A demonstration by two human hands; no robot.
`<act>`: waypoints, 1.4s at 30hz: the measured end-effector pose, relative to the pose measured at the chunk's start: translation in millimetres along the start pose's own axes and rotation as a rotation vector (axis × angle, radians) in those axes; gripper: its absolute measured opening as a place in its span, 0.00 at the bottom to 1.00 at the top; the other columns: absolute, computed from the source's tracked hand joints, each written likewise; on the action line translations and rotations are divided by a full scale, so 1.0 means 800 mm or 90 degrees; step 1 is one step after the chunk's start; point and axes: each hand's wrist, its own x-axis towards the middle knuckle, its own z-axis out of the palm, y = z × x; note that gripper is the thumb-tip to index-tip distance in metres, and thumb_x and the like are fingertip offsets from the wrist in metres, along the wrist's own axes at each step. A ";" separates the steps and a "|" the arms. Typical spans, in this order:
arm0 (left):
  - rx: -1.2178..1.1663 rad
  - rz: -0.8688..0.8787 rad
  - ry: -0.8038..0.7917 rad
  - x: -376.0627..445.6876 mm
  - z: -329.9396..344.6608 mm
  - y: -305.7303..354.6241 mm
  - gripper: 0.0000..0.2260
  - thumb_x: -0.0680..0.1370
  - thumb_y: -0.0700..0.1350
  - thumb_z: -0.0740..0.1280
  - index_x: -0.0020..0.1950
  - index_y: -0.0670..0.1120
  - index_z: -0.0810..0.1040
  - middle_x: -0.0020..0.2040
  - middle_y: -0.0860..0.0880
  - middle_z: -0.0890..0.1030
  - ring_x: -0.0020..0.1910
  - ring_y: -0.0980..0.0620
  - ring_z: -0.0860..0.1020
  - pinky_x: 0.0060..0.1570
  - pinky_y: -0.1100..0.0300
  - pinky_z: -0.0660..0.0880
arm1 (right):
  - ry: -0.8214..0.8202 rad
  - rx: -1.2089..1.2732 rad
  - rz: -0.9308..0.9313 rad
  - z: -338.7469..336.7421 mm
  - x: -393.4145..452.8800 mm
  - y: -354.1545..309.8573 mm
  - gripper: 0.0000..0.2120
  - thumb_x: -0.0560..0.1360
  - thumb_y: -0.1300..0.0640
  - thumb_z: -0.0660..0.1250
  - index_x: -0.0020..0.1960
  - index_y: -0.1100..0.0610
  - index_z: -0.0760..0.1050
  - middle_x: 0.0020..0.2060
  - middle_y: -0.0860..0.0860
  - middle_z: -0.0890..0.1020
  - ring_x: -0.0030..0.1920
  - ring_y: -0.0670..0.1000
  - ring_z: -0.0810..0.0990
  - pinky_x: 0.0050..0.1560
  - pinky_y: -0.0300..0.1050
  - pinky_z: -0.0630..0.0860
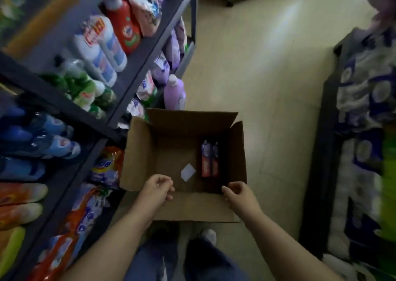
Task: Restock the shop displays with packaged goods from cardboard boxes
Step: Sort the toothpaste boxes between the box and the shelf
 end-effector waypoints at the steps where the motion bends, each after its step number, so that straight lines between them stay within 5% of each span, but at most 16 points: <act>1: 0.019 -0.003 -0.007 0.035 0.014 -0.012 0.03 0.80 0.44 0.61 0.51 0.48 0.75 0.45 0.46 0.80 0.40 0.50 0.77 0.40 0.58 0.72 | 0.004 -0.009 0.010 0.015 0.033 0.013 0.20 0.77 0.50 0.67 0.66 0.56 0.70 0.47 0.47 0.77 0.45 0.45 0.77 0.39 0.36 0.74; 4: 0.074 -0.003 -0.025 0.156 0.060 -0.057 0.05 0.81 0.43 0.61 0.54 0.46 0.74 0.46 0.46 0.79 0.39 0.52 0.76 0.36 0.62 0.71 | 0.020 -0.021 0.035 0.061 0.145 0.055 0.23 0.78 0.50 0.66 0.69 0.56 0.67 0.47 0.47 0.75 0.45 0.45 0.75 0.41 0.36 0.73; 9: 0.102 -0.016 -0.051 0.348 0.134 -0.136 0.05 0.81 0.43 0.60 0.56 0.46 0.73 0.45 0.48 0.77 0.37 0.55 0.74 0.33 0.65 0.69 | 0.021 -0.005 0.075 0.130 0.338 0.127 0.27 0.77 0.50 0.66 0.72 0.54 0.62 0.63 0.54 0.75 0.60 0.55 0.77 0.62 0.54 0.75; 16: 0.057 0.050 -0.124 0.510 0.191 -0.192 0.06 0.80 0.40 0.60 0.57 0.42 0.72 0.39 0.48 0.75 0.33 0.53 0.73 0.33 0.63 0.68 | 0.065 0.014 -0.002 0.201 0.499 0.197 0.30 0.74 0.54 0.71 0.72 0.55 0.64 0.66 0.55 0.74 0.65 0.56 0.74 0.64 0.54 0.73; 20: 0.043 0.055 -0.124 0.543 0.197 -0.212 0.03 0.81 0.41 0.60 0.53 0.44 0.72 0.40 0.48 0.75 0.33 0.54 0.73 0.33 0.63 0.67 | 0.061 -0.044 -0.023 0.235 0.541 0.212 0.37 0.67 0.47 0.76 0.71 0.54 0.64 0.67 0.55 0.71 0.64 0.57 0.73 0.62 0.52 0.74; 27: 0.038 -0.007 -0.139 0.550 0.195 -0.233 0.05 0.80 0.42 0.61 0.46 0.49 0.73 0.45 0.46 0.77 0.38 0.51 0.75 0.35 0.61 0.70 | 0.055 -0.056 -0.009 0.234 0.542 0.220 0.36 0.66 0.51 0.78 0.69 0.55 0.67 0.64 0.54 0.76 0.63 0.55 0.76 0.62 0.54 0.74; 29: 0.027 -0.016 -0.144 0.562 0.202 -0.234 0.01 0.80 0.43 0.63 0.49 0.48 0.73 0.47 0.46 0.77 0.39 0.52 0.75 0.36 0.62 0.71 | 0.064 -0.024 -0.017 0.233 0.545 0.226 0.33 0.68 0.52 0.77 0.69 0.55 0.68 0.63 0.54 0.76 0.62 0.55 0.76 0.61 0.52 0.75; 33: 0.003 -0.023 -0.193 0.578 0.236 -0.231 0.13 0.78 0.48 0.66 0.61 0.48 0.71 0.54 0.46 0.75 0.48 0.51 0.75 0.44 0.60 0.73 | 0.185 -0.053 0.019 0.218 0.559 0.231 0.39 0.69 0.44 0.73 0.74 0.54 0.62 0.72 0.57 0.63 0.71 0.60 0.65 0.69 0.55 0.67; 37: -0.049 -0.070 -0.246 0.587 0.267 -0.237 0.22 0.78 0.51 0.66 0.70 0.51 0.66 0.60 0.48 0.75 0.56 0.50 0.72 0.58 0.54 0.70 | 0.119 0.150 0.087 0.218 0.571 0.242 0.52 0.55 0.35 0.77 0.73 0.53 0.63 0.65 0.57 0.75 0.61 0.59 0.77 0.60 0.59 0.75; 40: -0.053 -0.072 -0.256 0.593 0.270 -0.249 0.22 0.78 0.48 0.66 0.70 0.46 0.67 0.57 0.45 0.80 0.50 0.50 0.78 0.47 0.58 0.74 | 0.026 0.229 0.098 0.220 0.570 0.239 0.36 0.65 0.48 0.78 0.69 0.56 0.69 0.60 0.56 0.79 0.55 0.55 0.80 0.45 0.50 0.81; 42: -0.056 -0.065 -0.246 0.599 0.268 -0.257 0.23 0.77 0.47 0.68 0.70 0.42 0.68 0.55 0.44 0.81 0.48 0.49 0.81 0.47 0.55 0.78 | -0.001 0.239 0.103 0.224 0.575 0.245 0.33 0.66 0.53 0.78 0.67 0.56 0.70 0.58 0.55 0.80 0.52 0.53 0.82 0.46 0.50 0.81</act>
